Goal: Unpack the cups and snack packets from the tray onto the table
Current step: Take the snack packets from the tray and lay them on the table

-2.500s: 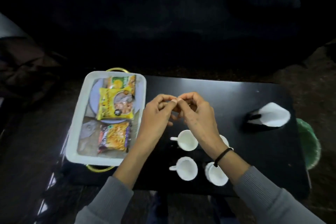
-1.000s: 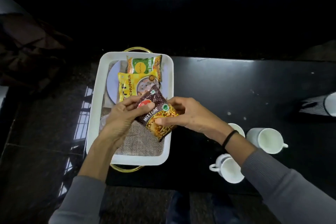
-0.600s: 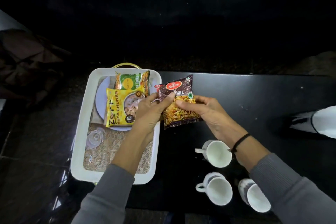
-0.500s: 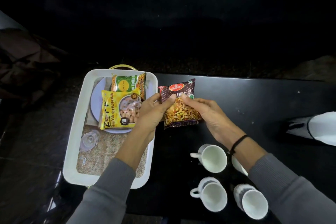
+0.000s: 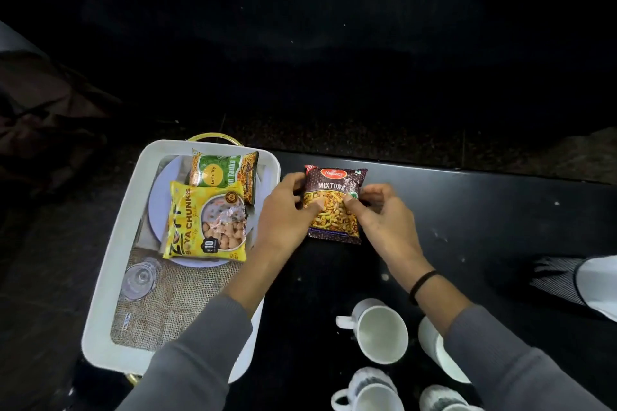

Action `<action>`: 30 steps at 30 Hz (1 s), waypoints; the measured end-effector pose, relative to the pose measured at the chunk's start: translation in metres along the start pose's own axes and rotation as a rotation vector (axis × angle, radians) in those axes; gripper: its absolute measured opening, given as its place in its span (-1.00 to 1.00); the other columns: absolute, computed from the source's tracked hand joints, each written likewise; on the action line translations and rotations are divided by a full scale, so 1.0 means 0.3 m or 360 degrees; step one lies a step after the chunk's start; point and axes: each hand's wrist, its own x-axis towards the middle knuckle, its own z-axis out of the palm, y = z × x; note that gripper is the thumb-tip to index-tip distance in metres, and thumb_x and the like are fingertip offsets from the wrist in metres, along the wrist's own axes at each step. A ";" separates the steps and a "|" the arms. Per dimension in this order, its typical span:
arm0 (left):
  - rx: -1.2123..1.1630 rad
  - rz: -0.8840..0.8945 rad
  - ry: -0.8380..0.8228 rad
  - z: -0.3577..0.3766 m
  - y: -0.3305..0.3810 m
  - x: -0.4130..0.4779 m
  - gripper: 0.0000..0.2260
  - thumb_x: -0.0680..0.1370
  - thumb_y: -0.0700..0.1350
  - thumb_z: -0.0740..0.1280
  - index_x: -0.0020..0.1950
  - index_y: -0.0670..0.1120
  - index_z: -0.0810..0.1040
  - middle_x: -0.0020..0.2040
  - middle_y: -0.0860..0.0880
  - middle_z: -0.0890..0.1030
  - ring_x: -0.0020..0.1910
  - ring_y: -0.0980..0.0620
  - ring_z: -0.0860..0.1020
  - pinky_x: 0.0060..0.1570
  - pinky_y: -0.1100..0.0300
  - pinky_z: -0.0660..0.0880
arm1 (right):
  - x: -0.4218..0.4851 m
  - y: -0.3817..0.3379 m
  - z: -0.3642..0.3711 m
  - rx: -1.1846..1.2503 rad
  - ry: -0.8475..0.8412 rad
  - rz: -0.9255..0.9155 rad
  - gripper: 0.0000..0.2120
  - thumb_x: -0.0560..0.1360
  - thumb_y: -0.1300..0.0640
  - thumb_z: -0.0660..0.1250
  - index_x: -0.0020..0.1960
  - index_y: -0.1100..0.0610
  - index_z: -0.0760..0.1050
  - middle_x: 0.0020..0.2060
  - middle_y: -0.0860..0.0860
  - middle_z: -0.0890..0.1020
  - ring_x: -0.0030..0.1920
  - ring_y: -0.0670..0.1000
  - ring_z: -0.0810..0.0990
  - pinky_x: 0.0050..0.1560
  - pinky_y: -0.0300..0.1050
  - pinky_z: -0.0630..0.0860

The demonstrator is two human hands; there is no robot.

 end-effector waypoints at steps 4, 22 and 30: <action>0.0246 0.0178 -0.0043 0.015 -0.019 -0.037 -0.49 0.58 -0.10 0.44 0.52 0.06 0.43 0.46 -0.01 0.46 0.43 0.02 0.44 0.41 0.01 0.42 | -0.006 0.013 0.010 -0.0198 0.0004 -0.0233 -0.73 0.55 0.03 0.46 0.23 0.02 0.58 0.14 -0.03 0.58 0.04 -0.10 0.62 0.00 -0.25 0.60; 0.0175 0.0194 0.0315 -0.179 -0.105 -0.088 -0.58 0.51 -0.12 0.50 0.35 0.06 0.55 0.30 0.07 0.55 0.25 0.02 0.51 0.24 0.02 0.49 | -0.077 -0.205 0.207 -0.0422 -0.0185 -0.0544 -0.83 0.51 0.10 0.46 0.09 0.04 0.60 0.06 -0.05 0.57 0.03 0.00 0.62 0.08 -0.05 0.58; 0.0358 -0.0213 0.0828 -0.371 -0.311 -0.150 -0.50 0.48 -0.01 0.51 0.39 0.06 0.47 0.35 0.01 0.51 0.38 -0.07 0.38 0.34 -0.15 0.33 | -0.101 -0.263 0.467 -0.0529 -0.0552 -0.0695 -0.37 0.58 0.05 0.39 0.58 0.04 0.24 0.47 -0.01 0.40 0.48 0.01 0.36 0.42 -0.04 0.37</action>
